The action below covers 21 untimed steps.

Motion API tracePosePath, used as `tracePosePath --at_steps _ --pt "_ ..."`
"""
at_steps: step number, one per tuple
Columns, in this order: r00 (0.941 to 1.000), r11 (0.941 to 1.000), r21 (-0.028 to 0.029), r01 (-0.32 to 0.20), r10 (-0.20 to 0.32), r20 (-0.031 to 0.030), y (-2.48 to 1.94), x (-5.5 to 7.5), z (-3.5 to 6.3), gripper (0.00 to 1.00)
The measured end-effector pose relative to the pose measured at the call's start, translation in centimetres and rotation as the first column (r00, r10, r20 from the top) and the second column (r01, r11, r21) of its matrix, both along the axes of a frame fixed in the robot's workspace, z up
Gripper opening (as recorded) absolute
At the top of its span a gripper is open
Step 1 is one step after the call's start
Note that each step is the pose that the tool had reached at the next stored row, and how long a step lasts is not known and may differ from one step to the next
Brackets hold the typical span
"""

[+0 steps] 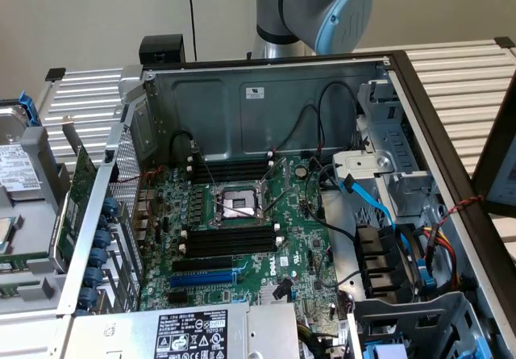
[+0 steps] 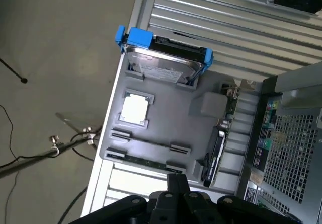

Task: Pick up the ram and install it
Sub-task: 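Pick up the ram and move it above insertion slot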

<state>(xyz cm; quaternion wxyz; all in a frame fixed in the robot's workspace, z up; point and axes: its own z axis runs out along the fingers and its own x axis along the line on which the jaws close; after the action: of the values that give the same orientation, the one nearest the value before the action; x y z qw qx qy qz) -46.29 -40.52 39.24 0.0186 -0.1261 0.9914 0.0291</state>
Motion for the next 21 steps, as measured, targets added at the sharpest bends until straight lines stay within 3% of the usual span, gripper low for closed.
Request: tracePosePath --at_steps 5,11,16,21 --pt "0.9959 0.9959 -0.0001 -0.09 0.09 -0.0002 0.0 -0.06 0.02 0.1" --pt "0.9801 0.9801 0.0001 -0.199 0.199 0.0001 0.0 -0.06 -0.01 0.1" --pt "0.958 0.958 0.0001 -0.287 0.287 -0.0001 0.0 -0.07 -0.01 0.1" --pt "0.9281 0.9281 0.0007 -0.372 0.372 -0.0011 0.0 -0.06 -0.01 0.1"
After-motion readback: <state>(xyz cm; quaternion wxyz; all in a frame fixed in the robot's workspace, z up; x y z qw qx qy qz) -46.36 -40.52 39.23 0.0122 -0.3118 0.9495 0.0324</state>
